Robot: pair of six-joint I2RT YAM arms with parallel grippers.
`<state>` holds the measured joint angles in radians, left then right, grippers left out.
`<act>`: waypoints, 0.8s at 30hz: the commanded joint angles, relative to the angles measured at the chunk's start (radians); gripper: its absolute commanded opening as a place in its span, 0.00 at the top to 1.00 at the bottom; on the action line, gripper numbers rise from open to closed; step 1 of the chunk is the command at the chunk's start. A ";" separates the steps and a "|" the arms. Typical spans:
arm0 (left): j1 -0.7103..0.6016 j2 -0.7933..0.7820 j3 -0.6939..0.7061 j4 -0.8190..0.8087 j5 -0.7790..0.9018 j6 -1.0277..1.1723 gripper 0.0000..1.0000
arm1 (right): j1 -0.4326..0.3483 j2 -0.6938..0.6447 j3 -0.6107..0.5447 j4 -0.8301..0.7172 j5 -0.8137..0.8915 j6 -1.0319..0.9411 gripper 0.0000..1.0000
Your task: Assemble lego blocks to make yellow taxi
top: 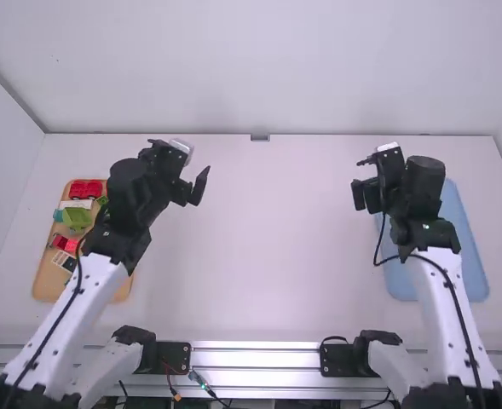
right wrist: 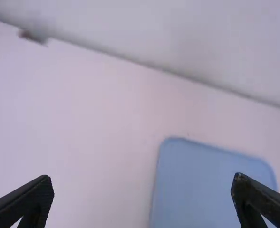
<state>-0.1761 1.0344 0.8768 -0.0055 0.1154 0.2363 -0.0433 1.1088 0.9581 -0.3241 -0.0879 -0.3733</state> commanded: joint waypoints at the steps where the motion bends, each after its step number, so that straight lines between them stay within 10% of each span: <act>1: 0.007 -0.084 -0.001 -0.027 -0.026 -0.104 0.01 | 0.061 -0.080 0.011 0.002 0.007 -0.001 0.01; 8: 0.012 -0.207 -0.001 -0.142 -0.028 -0.113 0.01 | 0.211 -0.210 0.011 0.002 0.007 -0.001 0.01; 24: 0.176 -0.435 -0.229 0.006 -0.115 -0.236 0.24 | 0.043 -0.439 -0.217 0.231 0.088 0.228 0.24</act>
<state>-0.0032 0.6250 0.6708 -0.0051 0.0051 0.0154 -0.0017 0.7002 0.7643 -0.1043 -0.0059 -0.2089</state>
